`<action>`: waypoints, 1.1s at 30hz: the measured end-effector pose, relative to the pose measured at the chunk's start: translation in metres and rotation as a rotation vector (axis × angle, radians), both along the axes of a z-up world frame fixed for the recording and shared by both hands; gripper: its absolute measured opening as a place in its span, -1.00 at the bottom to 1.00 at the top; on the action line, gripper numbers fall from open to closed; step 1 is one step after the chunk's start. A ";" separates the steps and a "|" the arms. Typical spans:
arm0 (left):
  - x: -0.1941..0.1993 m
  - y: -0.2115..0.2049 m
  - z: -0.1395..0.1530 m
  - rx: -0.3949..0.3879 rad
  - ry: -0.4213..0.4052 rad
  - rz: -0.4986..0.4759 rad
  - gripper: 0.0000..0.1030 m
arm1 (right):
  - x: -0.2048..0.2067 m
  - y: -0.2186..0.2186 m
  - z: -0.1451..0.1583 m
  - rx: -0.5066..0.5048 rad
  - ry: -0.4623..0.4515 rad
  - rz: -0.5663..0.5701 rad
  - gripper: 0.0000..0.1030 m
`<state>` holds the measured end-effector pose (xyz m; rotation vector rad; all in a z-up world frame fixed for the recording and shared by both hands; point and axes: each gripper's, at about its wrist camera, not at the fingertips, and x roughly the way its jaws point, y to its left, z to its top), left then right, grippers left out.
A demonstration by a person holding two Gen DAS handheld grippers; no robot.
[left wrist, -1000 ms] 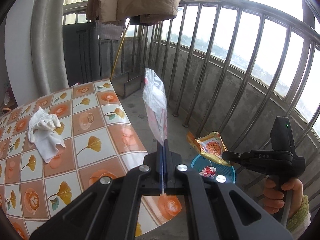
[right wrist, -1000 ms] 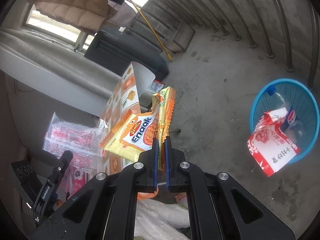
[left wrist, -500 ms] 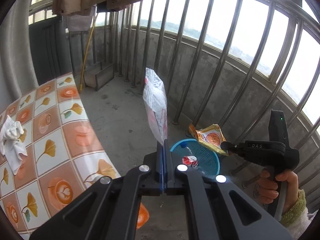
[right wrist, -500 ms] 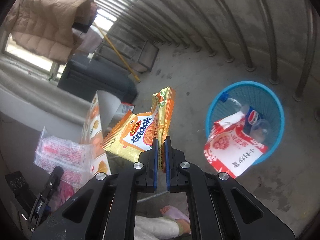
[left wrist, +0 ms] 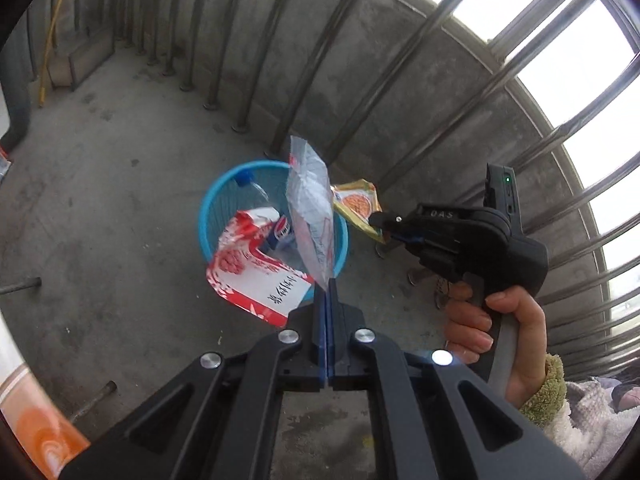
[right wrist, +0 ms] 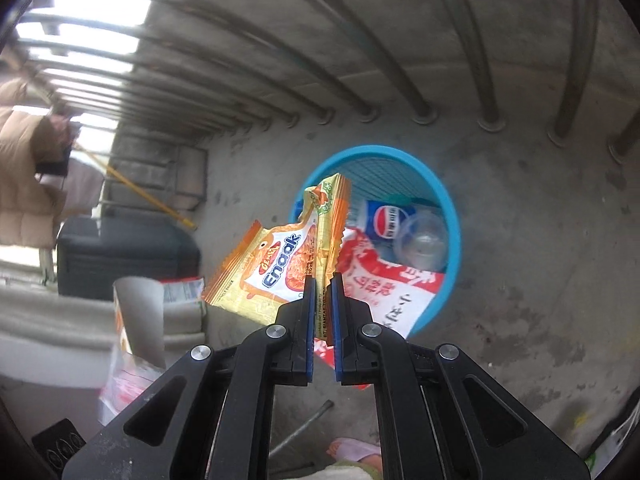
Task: Collect trash
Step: 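Open both tools to drop the bag and packet into the wastebasket, then move both open tools back over the table toward the white glove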
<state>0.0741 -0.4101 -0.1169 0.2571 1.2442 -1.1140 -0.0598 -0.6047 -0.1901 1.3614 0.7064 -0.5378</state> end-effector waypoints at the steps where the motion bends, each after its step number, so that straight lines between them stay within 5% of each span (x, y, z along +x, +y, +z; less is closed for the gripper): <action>1: -0.002 -0.010 -0.008 0.016 0.007 -0.026 -1.00 | -0.002 -0.002 -0.005 0.007 0.008 -0.011 -0.88; 9: 0.009 -0.075 -0.033 0.019 -0.044 -0.124 -0.96 | -0.014 -0.029 -0.023 0.028 0.007 -0.107 -0.81; 10: 0.014 -0.081 -0.036 0.021 -0.061 -0.124 -0.89 | -0.013 -0.034 -0.026 0.026 0.008 -0.116 -0.79; 12: 0.021 -0.096 -0.047 0.047 -0.088 -0.107 -0.32 | -0.006 -0.045 -0.036 0.023 0.018 -0.102 -0.47; 15: 0.026 -0.097 -0.046 0.020 -0.118 -0.066 -0.05 | 0.000 -0.053 -0.054 0.027 0.070 -0.101 -0.26; 20: 0.037 -0.066 -0.024 -0.027 -0.145 -0.009 0.18 | -0.001 -0.050 -0.063 0.039 0.089 -0.107 -0.18; 33: 0.057 0.088 0.081 -0.189 -0.231 0.271 0.20 | -0.001 -0.030 -0.018 -0.028 0.015 -0.087 -0.08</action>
